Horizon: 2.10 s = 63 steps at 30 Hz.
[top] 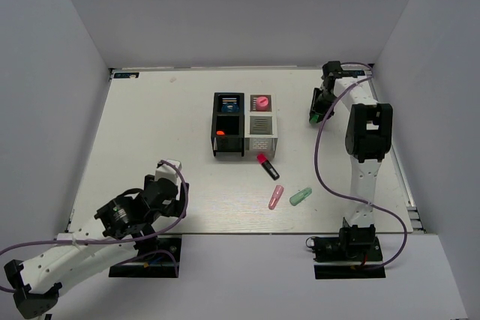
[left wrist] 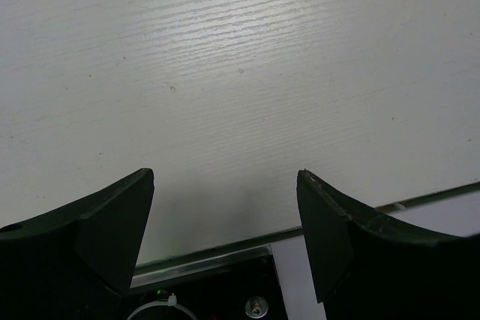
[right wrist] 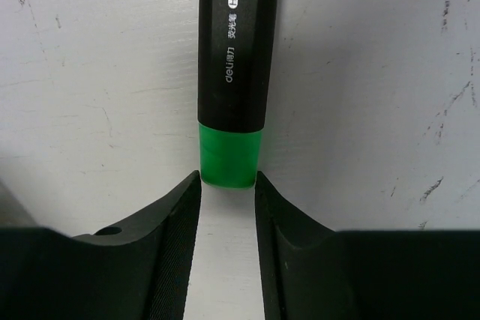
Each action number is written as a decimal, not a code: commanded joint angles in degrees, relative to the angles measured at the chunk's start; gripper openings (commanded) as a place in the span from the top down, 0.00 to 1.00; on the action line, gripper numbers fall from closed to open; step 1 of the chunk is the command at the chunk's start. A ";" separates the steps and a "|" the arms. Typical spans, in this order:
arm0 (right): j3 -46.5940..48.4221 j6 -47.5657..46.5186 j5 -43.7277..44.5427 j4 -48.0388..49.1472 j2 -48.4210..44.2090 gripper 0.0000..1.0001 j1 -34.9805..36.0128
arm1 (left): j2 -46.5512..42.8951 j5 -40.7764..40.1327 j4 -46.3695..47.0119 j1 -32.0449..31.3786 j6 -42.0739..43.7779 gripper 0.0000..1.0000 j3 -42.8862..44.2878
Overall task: Sort the stationery into containers
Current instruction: Move the pen to the center of the board, then pick up the pen from the center of the board.
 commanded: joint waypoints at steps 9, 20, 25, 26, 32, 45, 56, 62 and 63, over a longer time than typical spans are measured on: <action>-1.33 -1.62 5.21 0.60 1.98 0.44 -0.80 | -1.38 0.49 1.29 0.41 0.27 0.13 -0.31; 12.81 0.48 5.38 -0.62 10.42 0.46 -1.94 | -0.59 0.14 0.94 0.32 0.00 0.13 -0.40; 15.01 1.01 3.54 -1.57 12.52 0.48 -1.77 | -0.06 0.14 0.94 0.32 0.27 0.13 -0.22; 16.06 1.19 3.28 -1.94 12.79 0.48 -1.85 | 0.11 0.05 0.94 0.32 0.09 0.13 -0.22; 15.73 0.05 0.83 -5.89 13.32 0.52 -1.94 | -0.42 0.05 0.93 0.32 0.18 0.13 -0.14; 14.23 -5.84 1.69 -11.25 13.06 0.54 -1.50 | -1.91 0.05 0.93 0.23 0.00 0.13 -0.14; 13.44 -10.59 4.95 -13.89 13.23 0.54 -1.50 | -2.70 0.32 0.85 0.23 0.18 0.13 -0.31; 13.17 -11.29 3.10 -14.68 14.20 0.71 -1.42 | -2.88 0.49 0.76 0.41 0.00 0.13 -0.31; 13.09 -11.38 2.75 -14.77 14.11 0.76 -1.59 | -2.96 0.49 0.93 0.32 0.09 0.13 -0.31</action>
